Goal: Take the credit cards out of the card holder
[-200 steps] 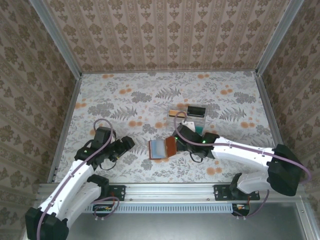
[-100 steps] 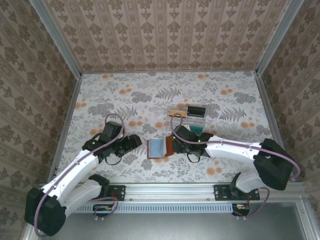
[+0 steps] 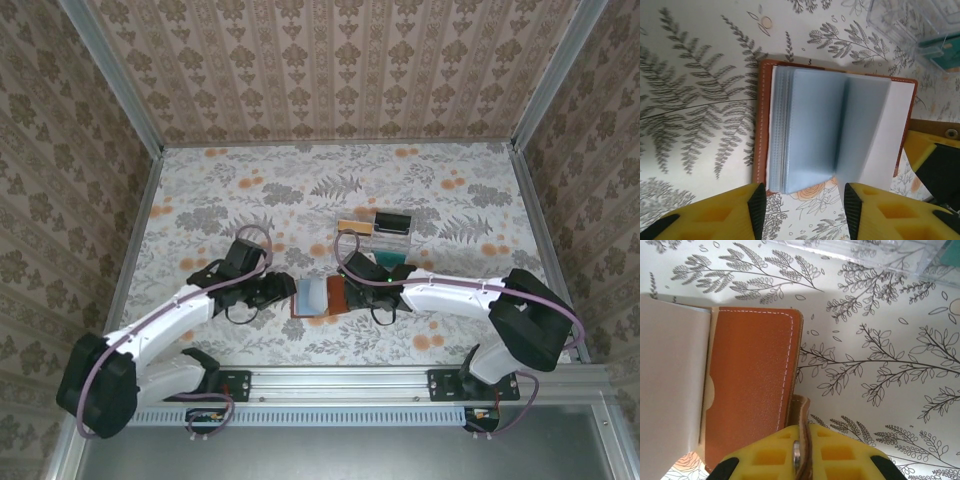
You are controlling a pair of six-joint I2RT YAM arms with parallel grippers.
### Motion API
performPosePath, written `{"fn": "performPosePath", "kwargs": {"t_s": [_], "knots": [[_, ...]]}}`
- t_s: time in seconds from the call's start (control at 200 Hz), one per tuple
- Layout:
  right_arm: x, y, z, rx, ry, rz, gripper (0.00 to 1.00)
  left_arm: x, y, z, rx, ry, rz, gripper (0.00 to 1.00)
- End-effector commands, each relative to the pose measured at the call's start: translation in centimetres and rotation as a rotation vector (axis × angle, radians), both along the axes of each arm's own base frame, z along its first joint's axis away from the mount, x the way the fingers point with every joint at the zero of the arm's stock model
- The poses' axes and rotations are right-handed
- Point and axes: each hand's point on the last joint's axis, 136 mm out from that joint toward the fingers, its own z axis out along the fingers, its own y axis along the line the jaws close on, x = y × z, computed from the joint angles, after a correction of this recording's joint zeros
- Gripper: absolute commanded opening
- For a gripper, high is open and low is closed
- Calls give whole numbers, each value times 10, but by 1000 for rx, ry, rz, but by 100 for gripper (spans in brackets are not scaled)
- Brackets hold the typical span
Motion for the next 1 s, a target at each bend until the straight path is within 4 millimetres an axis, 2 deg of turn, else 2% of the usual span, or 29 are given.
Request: {"fn": "performPosePath", "kwargs": {"t_s": [0.0, 0.475, 0.77, 0.995], "knots": [[-4, -4, -11, -6, 30, -12, 9, 8, -17, 7, -59, -21, -44, 46], [-3, -1, -14, 6, 32, -19, 8, 15, -34, -25, -68, 42, -90, 46], [-2, 2, -17, 10, 42, -17, 8, 16, -53, -20, -156, 35, -150, 47], [-3, 2, -18, 8, 43, -18, 8, 17, -70, 1, -229, -17, -212, 52]]}}
